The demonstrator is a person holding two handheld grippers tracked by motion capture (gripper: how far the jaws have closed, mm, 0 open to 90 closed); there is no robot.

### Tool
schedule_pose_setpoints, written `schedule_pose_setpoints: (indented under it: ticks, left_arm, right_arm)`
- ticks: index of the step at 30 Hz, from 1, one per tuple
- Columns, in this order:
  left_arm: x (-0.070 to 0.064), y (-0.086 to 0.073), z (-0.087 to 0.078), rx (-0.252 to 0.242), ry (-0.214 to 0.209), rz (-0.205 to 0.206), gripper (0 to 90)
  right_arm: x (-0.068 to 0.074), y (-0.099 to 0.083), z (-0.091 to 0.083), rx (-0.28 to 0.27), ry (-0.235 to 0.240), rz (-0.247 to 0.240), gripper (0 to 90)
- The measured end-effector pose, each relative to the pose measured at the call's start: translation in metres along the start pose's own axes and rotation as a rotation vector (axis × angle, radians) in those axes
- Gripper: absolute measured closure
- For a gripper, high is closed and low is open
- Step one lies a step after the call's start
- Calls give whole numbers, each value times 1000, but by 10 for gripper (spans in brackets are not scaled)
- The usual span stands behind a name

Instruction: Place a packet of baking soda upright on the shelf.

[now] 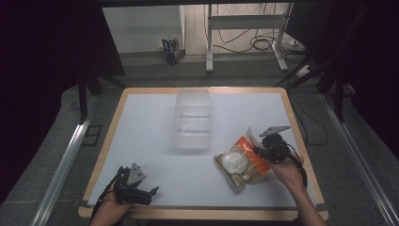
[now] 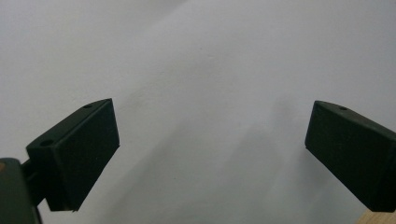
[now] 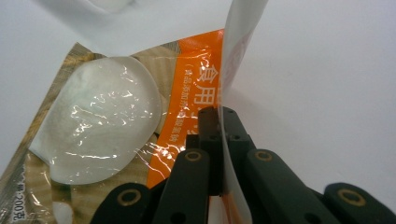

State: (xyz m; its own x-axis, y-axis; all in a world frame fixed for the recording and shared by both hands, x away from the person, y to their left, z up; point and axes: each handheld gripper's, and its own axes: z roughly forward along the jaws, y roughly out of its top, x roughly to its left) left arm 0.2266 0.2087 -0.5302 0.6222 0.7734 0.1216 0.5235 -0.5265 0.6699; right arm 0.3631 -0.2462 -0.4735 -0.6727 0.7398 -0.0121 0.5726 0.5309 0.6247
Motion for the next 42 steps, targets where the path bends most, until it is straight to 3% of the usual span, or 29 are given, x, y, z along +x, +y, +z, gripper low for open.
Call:
schedule_pose_setpoints:
  ticks: [8,16,24,33,42]
  left_arm:
    - [0,0,0,1,1,2,29]
    - [0,0,0,0,2,4,29]
    - [0,0,0,-2,2,4,29]
    - [0,0,0,-3,0,2,29]
    - [0,0,0,-4,-1,2,29]
  right_arm:
    - [8,10,-18,-56,38,-18,885]
    - [28,30,-38,-113,100,-59,886]
    - [49,54,-53,-123,95,-138,887]
    - [51,74,-57,-123,56,-173,888]
    - [46,94,-60,-142,73,-168,888]
